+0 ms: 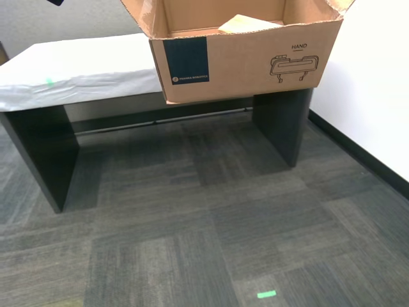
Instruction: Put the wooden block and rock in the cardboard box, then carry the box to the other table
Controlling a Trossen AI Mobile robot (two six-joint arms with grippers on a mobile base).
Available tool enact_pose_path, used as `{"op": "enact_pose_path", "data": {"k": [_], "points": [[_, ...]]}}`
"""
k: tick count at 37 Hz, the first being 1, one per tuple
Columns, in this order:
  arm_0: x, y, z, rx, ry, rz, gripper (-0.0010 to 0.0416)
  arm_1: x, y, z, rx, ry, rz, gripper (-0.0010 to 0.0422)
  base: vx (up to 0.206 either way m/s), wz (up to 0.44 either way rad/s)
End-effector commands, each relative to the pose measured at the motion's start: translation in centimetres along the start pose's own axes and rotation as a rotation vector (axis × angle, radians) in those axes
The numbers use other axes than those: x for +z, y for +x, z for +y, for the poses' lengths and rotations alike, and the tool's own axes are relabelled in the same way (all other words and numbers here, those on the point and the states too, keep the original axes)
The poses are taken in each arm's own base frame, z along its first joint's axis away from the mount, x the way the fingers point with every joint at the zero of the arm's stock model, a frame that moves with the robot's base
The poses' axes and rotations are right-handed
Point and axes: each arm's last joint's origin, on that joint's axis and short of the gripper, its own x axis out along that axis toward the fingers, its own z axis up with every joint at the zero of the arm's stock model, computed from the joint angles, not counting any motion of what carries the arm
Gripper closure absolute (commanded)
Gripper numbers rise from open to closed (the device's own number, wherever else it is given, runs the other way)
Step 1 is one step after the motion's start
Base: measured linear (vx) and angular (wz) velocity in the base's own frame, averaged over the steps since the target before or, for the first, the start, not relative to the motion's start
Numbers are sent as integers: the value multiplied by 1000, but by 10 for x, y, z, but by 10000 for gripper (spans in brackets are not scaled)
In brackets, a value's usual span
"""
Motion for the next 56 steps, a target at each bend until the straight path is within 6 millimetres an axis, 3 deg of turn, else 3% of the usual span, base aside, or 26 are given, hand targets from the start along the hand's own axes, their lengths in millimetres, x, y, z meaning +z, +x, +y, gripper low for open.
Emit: {"op": "enact_pose_path", "data": {"k": [1, 56], "points": [[1, 0, 1, 19, 1, -4, 406, 1, 0, -1, -18, 6, 0, 412, 132, 94], [2, 0, 1, 20, -5, -12, 406, 4, 0, -3, -35, 13, -33, 412, 129, 26]]}}
